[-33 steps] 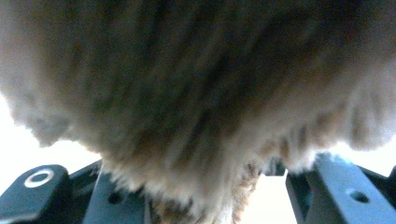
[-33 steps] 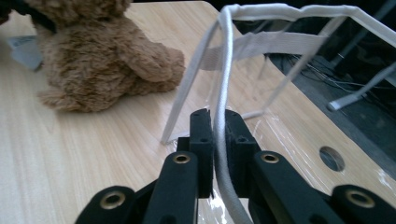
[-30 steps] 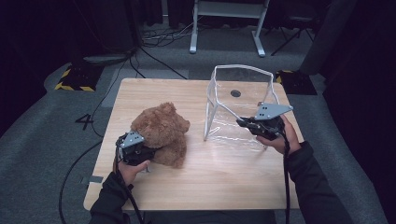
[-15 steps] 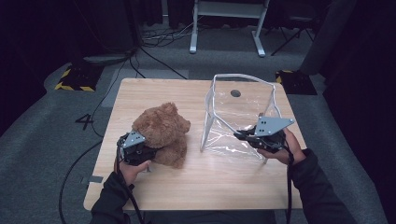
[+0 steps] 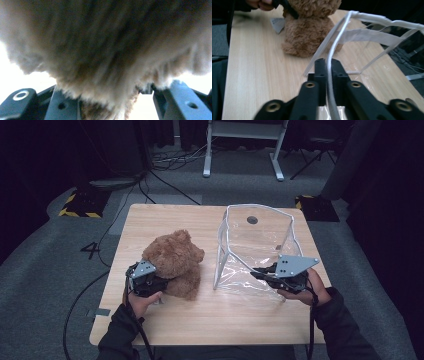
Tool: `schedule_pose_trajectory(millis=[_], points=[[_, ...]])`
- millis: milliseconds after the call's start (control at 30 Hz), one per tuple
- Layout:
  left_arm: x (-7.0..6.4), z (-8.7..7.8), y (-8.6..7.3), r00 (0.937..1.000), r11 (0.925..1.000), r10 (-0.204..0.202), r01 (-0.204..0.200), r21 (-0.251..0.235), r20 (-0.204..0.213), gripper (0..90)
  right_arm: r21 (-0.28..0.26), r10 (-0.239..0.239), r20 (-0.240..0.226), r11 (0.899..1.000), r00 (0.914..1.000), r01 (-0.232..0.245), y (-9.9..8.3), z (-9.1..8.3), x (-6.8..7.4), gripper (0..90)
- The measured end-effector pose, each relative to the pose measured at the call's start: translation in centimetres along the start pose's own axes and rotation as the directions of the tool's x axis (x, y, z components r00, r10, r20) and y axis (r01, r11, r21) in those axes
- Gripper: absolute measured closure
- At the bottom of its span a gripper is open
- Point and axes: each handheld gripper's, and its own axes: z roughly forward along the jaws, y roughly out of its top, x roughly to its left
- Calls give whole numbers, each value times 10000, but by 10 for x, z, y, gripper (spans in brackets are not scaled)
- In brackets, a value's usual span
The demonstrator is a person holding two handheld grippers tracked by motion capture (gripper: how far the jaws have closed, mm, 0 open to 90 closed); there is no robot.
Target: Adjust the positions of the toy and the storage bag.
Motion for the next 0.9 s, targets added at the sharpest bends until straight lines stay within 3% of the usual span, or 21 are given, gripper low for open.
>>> schedule_pose_trajectory(millis=[67, 333, 433, 500, 667, 767, 867, 900], points=[[0, 0, 0, 10000, 10000, 12, -12, -11, 15, 565, -283, 206, 96, 9994, 9997, -203, 0, -5, -1, 754], [0, 0, 0, 10000, 10000, 64, -64, -2, 30, 562, -524, 498, 596, 9975, 9970, -467, -5, -32, -5, 594], [-1, 0, 0, 10000, 10000, 11, -11, 3, 43, 561, -504, 525, 704, 9975, 9961, -490, -6, -38, -7, 573], [-1, 0, 0, 10000, 10000, 29, -29, 1, 57, 560, -445, 548, 1088, 9977, 9926, -502, -7, -47, -10, 542], [-1, 0, 0, 10000, 10000, 42, -42, -1, 72, 559, -601, 797, 1532, 9957, 9850, -712, -10, -58, -17, 518], [-1, 0, 0, 9999, 10000, 56, -56, -16, 98, 558, -580, 1145, 2176, 9929, 9693, -1043, -15, -67, -29, 505], [-1, 0, 0, 9999, 10000, 71, -71, -5, 96, 559, -598, 1306, 2382, 9910, 9624, -1197, -18, -70, -33, 493], [-1, 0, 0, 9999, 10000, 75, -75, -9, 103, 559, -614, 1516, 2715, 9882, 9504, -1401, -23, -73, -40, 476]])
